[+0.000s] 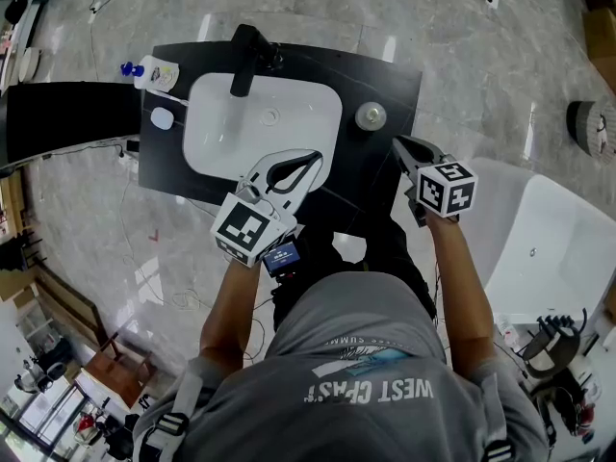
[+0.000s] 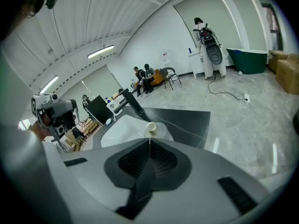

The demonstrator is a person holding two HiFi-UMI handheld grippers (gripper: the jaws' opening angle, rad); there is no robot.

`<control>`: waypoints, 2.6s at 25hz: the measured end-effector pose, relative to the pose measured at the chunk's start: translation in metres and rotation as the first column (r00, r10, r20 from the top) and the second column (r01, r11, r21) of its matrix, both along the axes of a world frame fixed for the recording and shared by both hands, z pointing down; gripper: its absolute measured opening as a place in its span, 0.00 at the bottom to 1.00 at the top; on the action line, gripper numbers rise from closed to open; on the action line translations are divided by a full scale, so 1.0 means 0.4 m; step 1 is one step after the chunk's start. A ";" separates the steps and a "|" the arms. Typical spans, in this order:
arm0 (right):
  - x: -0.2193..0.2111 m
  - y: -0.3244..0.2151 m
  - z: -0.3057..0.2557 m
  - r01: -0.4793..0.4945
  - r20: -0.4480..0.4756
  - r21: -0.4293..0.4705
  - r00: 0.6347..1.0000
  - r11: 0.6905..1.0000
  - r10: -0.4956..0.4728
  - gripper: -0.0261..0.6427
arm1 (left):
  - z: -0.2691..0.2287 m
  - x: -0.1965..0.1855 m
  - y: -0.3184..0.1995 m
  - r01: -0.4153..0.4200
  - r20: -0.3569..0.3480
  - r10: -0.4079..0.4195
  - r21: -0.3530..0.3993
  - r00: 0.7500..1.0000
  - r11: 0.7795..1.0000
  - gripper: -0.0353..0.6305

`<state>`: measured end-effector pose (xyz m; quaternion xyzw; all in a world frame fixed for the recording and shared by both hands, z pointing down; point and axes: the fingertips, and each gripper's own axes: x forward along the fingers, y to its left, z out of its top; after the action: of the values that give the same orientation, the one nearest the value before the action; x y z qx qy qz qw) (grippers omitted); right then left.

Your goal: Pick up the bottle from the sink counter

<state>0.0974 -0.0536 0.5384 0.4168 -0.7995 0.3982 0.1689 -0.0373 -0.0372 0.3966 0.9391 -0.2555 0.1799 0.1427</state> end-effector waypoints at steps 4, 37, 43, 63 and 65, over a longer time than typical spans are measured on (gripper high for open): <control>-0.001 0.004 0.021 -0.003 0.007 -0.021 1.000 1.000 0.003 0.04 | 0.012 0.005 0.005 -0.002 0.002 0.002 -0.008 1.000 1.000 0.06; 0.026 0.004 0.126 -0.018 0.014 -0.115 1.000 0.993 0.020 0.04 | 0.071 0.053 0.000 -0.031 0.016 0.032 -0.056 0.999 0.998 0.06; 0.024 -0.004 0.135 -0.017 0.015 -0.121 1.000 0.993 0.019 0.04 | 0.081 0.055 -0.001 -0.036 0.026 0.037 -0.061 0.999 0.998 0.06; 0.001 -0.022 0.159 -0.003 0.012 -0.124 1.000 0.992 0.004 0.05 | 0.099 0.032 -0.003 -0.021 0.022 0.023 -0.078 1.000 0.997 0.06; 0.000 -0.022 0.159 -0.004 0.011 -0.121 1.000 0.993 0.006 0.04 | 0.103 0.029 0.000 -0.021 0.024 0.023 -0.079 0.999 0.997 0.06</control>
<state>0.0976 -0.0625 0.6019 0.4055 -0.7739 0.4487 0.1881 -0.0256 -0.0371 0.4378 0.9332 -0.2398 0.2030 0.1746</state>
